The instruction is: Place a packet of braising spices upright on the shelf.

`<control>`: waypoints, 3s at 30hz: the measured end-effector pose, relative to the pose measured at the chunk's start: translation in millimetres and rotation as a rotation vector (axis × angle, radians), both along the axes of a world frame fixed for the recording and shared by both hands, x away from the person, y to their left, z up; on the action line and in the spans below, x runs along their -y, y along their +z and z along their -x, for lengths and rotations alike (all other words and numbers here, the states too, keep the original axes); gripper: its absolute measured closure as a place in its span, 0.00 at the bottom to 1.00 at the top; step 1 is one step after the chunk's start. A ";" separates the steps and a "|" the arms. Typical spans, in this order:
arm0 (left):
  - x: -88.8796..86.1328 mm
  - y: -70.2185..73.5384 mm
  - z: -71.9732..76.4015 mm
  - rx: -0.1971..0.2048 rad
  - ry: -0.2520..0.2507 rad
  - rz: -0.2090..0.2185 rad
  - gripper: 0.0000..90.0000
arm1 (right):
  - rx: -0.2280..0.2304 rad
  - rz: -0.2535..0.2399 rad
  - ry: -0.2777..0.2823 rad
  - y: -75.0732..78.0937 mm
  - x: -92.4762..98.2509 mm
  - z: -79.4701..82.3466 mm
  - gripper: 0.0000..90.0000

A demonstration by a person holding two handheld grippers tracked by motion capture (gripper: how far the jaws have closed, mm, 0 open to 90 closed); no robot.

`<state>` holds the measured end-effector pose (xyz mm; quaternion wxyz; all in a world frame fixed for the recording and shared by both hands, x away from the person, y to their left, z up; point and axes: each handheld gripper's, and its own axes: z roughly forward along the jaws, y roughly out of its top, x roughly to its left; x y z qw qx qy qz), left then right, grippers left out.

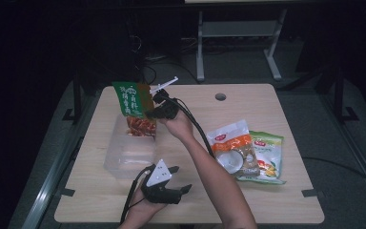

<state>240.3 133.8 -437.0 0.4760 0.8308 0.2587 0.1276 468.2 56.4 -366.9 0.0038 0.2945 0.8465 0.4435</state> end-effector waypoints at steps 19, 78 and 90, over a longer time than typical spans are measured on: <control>1.8 -2.1 -3.3 -0.004 0.001 -0.008 0.29 | -0.001 -0.009 0.021 22.5 38.7 11.7 0.60; 16.8 -9.7 -7.5 -0.019 -0.030 -0.036 0.31 | -0.167 0.186 -0.302 -17.2 296.2 79.2 0.39; 17.4 -10.5 -7.5 -0.027 -0.032 -0.038 0.31 | -0.244 0.189 -0.315 -36.0 305.3 76.5 0.41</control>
